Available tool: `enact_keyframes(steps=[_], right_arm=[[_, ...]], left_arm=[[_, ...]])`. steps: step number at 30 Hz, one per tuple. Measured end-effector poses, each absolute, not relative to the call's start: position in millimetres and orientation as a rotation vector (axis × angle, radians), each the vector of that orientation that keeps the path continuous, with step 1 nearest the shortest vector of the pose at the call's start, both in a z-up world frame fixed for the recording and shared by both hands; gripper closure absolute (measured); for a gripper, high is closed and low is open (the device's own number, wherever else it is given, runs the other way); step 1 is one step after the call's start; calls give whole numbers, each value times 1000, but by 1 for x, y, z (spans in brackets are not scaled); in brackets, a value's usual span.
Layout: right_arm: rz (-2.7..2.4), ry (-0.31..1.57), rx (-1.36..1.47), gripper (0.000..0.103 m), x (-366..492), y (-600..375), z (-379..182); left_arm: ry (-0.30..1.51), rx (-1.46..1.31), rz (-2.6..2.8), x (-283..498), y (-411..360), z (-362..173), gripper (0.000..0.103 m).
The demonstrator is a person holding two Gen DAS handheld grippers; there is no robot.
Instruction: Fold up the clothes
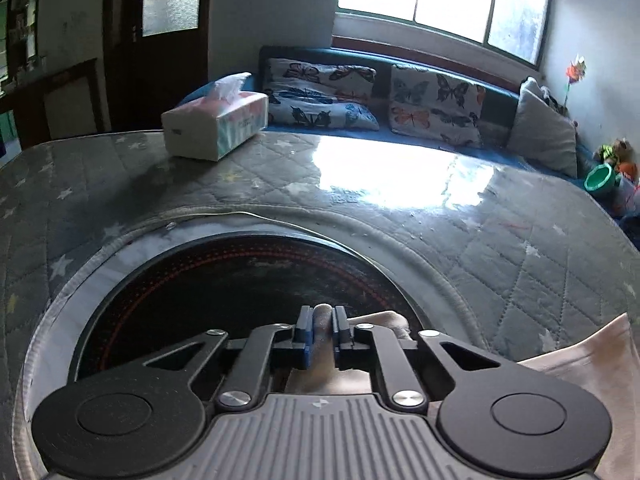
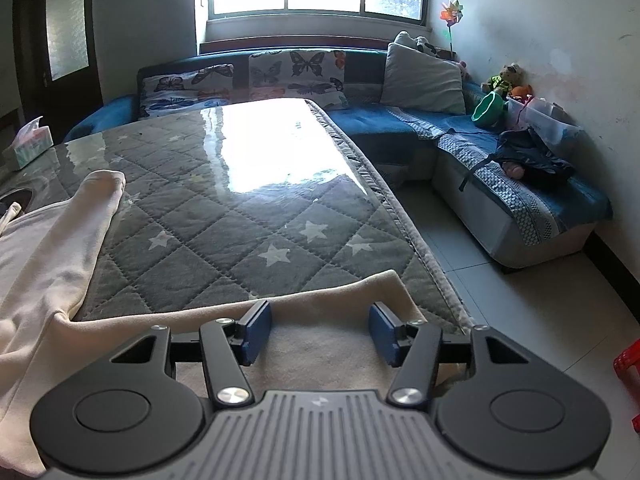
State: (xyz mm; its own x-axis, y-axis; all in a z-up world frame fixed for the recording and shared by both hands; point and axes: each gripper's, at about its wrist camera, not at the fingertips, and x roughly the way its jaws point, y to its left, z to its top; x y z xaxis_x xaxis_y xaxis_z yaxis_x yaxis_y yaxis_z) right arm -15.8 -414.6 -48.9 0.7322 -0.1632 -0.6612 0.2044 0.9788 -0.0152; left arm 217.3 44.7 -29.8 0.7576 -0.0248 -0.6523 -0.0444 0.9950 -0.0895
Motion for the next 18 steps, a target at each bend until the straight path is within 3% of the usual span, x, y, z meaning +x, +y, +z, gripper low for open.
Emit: enact_keyframes(steps=[18], right_arm=[[-213, 701, 16, 41, -19, -411, -51]], left_arm=[[411, -147, 316, 56, 136, 68, 94]])
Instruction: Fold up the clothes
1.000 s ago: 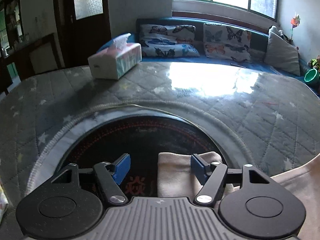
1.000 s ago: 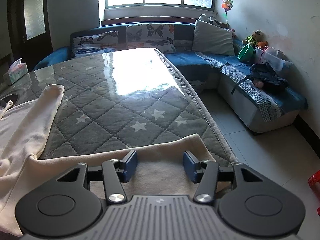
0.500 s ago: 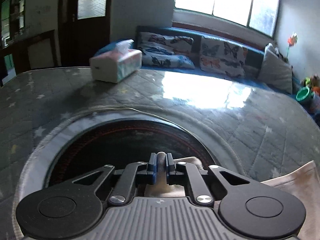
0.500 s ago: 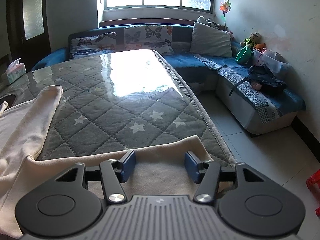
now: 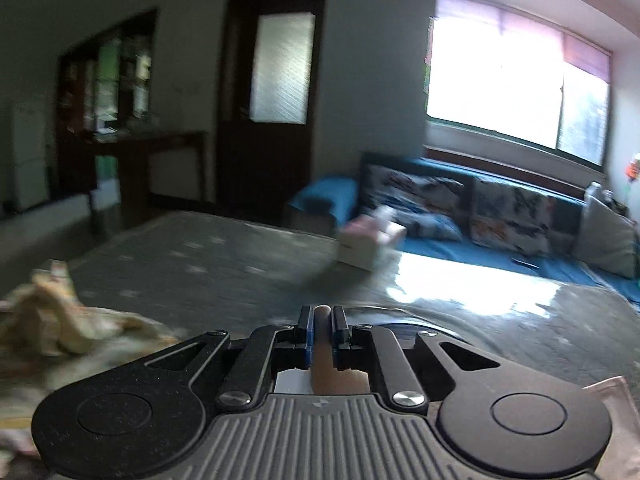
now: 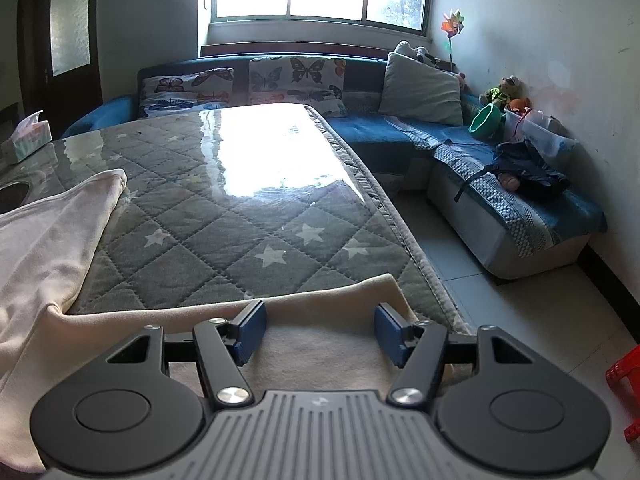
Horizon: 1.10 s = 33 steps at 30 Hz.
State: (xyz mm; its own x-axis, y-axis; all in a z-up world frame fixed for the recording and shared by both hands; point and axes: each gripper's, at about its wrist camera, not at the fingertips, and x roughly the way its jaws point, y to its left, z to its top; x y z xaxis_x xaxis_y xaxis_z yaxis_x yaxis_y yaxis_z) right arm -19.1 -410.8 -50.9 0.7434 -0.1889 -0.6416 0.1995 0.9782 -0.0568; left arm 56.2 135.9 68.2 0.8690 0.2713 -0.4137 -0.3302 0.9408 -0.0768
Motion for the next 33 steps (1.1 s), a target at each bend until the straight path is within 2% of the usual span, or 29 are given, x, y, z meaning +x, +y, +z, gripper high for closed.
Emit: enact_keyframes(steps=[9, 14, 21, 24, 33], right_arm=[[-204, 715, -12, 39, -25, -409, -49], [-192, 733, -38, 38, -31, -404, -47], [-173, 737, -99, 37, -41, -393, -35], [-112, 705, -100, 37, -44, -382, -22], [242, 680, -128, 37, -33, -312, -11]], left_arm=[[510, -156, 526, -16, 181, 53, 94], [657, -113, 569, -18, 193, 17, 94], [723, -67, 586, -14, 192, 3, 87], [688, -72, 573, -22, 185, 14, 82], [643, -57, 69, -25, 91, 32, 81]])
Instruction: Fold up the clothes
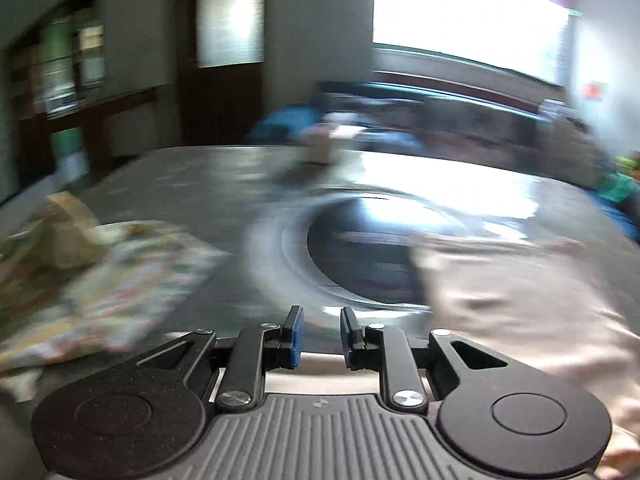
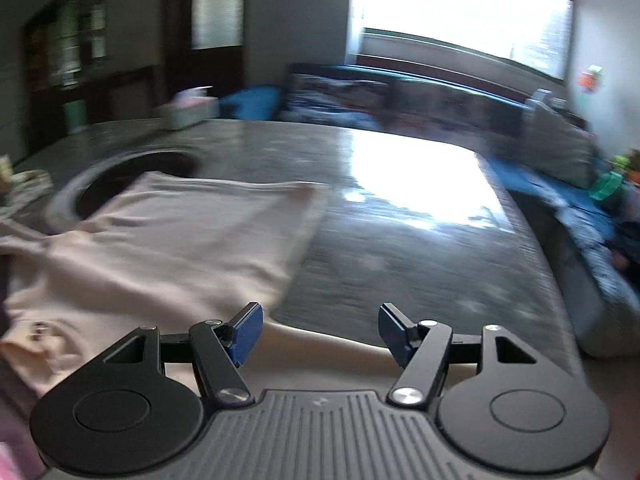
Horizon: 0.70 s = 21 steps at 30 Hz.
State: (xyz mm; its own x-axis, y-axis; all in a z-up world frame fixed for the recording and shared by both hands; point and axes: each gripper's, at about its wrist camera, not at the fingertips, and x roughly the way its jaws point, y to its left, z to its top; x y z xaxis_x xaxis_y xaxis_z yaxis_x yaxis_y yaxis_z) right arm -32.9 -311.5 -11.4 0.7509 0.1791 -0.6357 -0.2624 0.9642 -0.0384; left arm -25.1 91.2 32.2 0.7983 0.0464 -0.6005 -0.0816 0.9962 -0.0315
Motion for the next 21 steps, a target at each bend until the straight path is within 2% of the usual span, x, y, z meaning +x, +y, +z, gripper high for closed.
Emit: enact_keyframes(steps=[9, 13, 18, 21], right_arm=[[469, 710, -223, 38, -40, -251, -26], [538, 722, -306, 38, -59, -238, -32], [603, 744, -365, 38, -79, -231, -35], [627, 769, -352, 38, -75, -235, -27]], left_arm=[[727, 39, -306, -24, 1, 1, 81], [747, 103, -401, -41, -18, -13, 76], [733, 182, -462, -56, -27, -20, 76], [759, 165, -499, -49, -20, -16, 69]])
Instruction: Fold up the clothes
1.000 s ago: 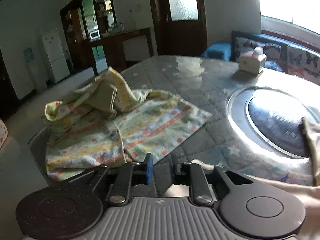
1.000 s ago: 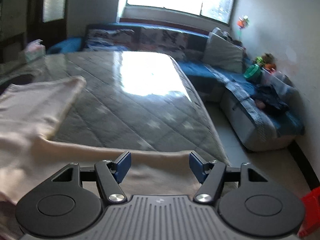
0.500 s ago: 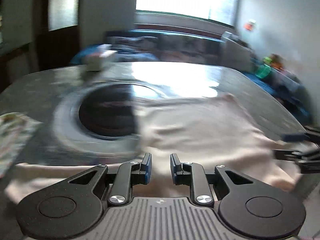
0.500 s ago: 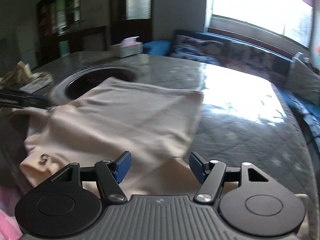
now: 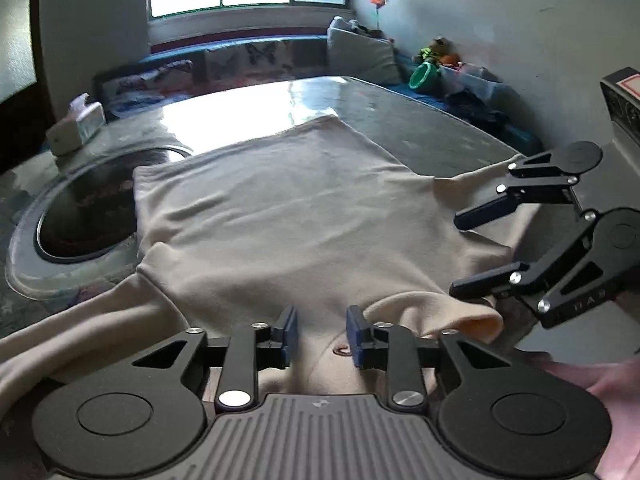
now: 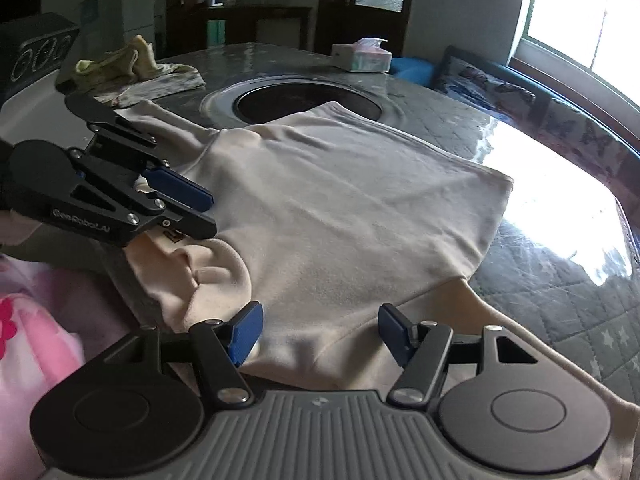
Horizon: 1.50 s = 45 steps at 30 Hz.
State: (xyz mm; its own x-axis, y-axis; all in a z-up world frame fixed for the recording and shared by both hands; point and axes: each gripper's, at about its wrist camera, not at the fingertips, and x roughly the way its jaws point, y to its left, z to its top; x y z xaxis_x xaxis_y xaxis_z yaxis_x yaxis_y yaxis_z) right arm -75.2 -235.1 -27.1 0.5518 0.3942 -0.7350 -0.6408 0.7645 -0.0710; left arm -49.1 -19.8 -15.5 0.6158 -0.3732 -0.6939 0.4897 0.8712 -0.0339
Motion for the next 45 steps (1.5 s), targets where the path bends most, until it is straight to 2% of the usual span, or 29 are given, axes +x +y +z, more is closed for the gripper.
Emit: enact_keyframes(steps=[4, 7, 11, 17, 30, 32, 34, 36, 37, 40, 45], right_arm=[[629, 785, -284, 38, -58, -247, -12], [578, 762, -231, 38, -32, -259, 1], [480, 736, -179, 42, 12, -274, 8], [385, 775, -64, 50, 79, -294, 2], [331, 827, 48, 65, 160, -298, -34], [334, 832, 45, 73, 164, -296, -38], [338, 825, 40, 78, 165, -296, -38], [332, 820, 38, 91, 166, -296, -39], [325, 818, 37, 95, 167, -297, -39], [309, 801, 24, 98, 169, -299, -38], [281, 759, -35, 99, 174, -300, -30]], left_arm=[[748, 136, -477, -32, -6, -3, 60], [738, 100, -399, -7, 6, 10, 58], [729, 75, -253, 39, 22, 20, 56], [737, 56, -146, 101, 41, 17, 47], [805, 48, -125, 189, 49, -27, 48], [801, 21, -142, 193, 51, -29, 53], [790, 25, -178, 196, 50, -28, 72], [774, 41, -200, 199, 46, -27, 87], [766, 49, -209, 200, 43, -27, 90], [749, 64, -220, 206, 37, -23, 95], [724, 91, -229, 227, 27, -18, 95]])
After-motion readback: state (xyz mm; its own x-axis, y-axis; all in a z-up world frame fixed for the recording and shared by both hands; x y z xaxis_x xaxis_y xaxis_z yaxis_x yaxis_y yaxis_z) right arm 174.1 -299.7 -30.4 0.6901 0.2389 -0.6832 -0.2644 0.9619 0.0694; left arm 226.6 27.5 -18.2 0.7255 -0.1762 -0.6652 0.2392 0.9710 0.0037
